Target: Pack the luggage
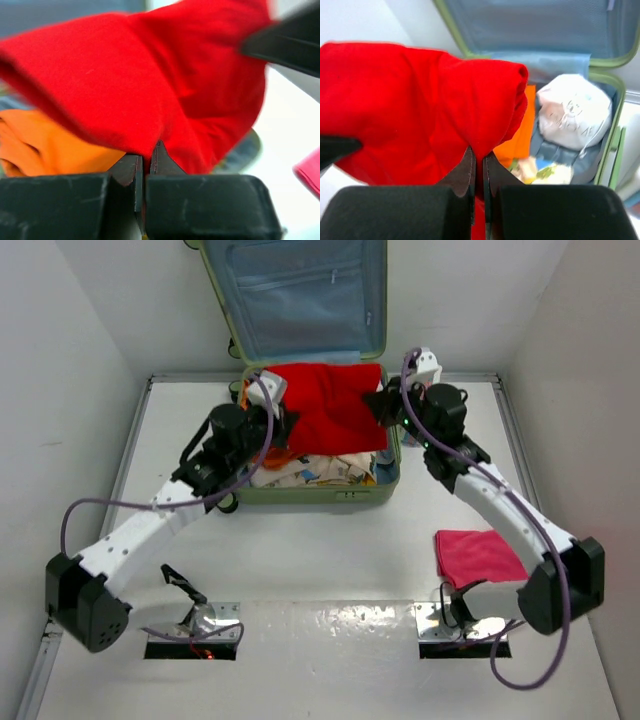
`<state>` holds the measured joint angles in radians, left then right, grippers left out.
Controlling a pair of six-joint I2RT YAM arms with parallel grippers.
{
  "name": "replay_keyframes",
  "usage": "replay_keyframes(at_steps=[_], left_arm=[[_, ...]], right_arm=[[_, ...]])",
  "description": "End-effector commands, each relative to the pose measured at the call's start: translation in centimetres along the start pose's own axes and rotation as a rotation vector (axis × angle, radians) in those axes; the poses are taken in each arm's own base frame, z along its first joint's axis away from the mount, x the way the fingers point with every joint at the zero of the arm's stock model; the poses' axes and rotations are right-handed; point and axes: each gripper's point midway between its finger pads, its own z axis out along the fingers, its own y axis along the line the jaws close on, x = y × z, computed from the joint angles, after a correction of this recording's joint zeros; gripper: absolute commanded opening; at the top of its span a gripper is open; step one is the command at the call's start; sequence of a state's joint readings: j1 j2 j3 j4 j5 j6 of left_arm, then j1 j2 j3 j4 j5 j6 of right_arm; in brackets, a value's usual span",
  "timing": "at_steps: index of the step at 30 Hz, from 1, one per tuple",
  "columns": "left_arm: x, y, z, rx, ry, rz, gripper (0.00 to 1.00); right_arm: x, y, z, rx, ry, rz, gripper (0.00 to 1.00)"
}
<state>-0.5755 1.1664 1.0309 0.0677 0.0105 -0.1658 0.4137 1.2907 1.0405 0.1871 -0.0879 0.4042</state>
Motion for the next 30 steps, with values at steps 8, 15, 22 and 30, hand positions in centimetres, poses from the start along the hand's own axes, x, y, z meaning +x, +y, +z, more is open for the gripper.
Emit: replay_keyframes(at_steps=[8,15,22,30], left_arm=[[9.2,5.9,7.5,-0.053,0.189,-0.208,0.00],[14.1,2.6,6.2,0.002,0.301,-0.293,0.00],[18.0,1.9,5.1,-0.099,0.417,-0.356,0.51],[7.7,7.5,6.8,-0.181,0.140,-0.192,0.86]], right_arm=[[11.4,-9.1,5.2,0.191,0.358,0.186,0.00],[17.3,-13.2,3.9,0.307,0.572,0.268,0.00],[17.6,-13.8,4.1,0.298,0.636,0.234,0.32],[7.1,-9.5,1.6,0.103,0.466,0.157,0.52]])
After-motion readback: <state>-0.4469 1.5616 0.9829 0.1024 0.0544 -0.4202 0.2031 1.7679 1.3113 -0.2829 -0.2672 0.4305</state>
